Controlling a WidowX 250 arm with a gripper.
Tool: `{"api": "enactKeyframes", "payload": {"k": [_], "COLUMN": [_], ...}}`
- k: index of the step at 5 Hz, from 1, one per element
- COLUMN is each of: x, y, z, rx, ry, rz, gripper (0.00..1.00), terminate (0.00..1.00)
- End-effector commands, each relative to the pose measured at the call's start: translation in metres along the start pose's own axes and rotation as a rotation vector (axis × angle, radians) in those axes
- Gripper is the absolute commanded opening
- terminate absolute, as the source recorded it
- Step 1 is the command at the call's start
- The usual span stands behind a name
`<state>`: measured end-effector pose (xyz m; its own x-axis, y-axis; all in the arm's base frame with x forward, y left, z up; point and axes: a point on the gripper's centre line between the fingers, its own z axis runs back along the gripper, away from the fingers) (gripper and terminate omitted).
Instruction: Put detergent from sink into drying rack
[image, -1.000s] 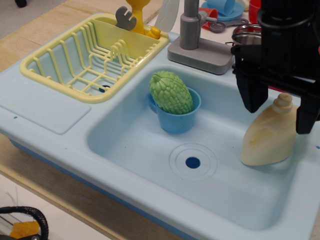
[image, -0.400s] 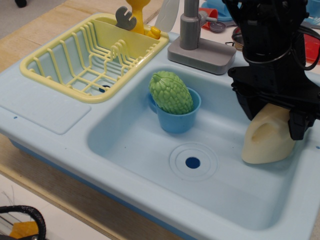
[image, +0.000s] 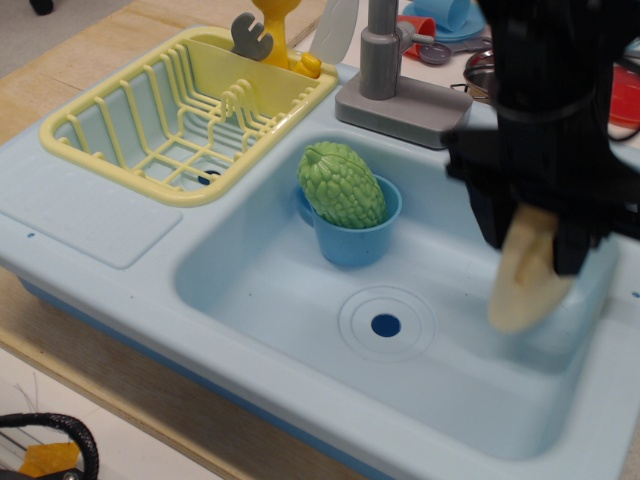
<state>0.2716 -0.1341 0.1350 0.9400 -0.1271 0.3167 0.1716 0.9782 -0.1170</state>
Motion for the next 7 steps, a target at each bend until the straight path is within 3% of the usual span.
{"api": "enactKeyframes", "payload": {"k": [1, 4, 5, 6, 7], "x": [0.018, 0.028, 0.011, -0.001, -0.001], "y": [0.035, 0.141, 0.176, 0.201, 0.201], "z": [0.055, 0.099, 0.111, 0.106, 0.106], "rx": [0.149, 0.389, 0.439, 0.397, 0.397], "ry": [-0.04, -0.014, -0.029, -0.002, -0.002], "rz": [0.05, 0.043, 0.071, 0.093, 0.093], "gripper": [0.0, 0.0, 0.0, 0.0, 1.0], "terminate": [0.0, 0.0, 0.0, 0.0, 0.0]}}
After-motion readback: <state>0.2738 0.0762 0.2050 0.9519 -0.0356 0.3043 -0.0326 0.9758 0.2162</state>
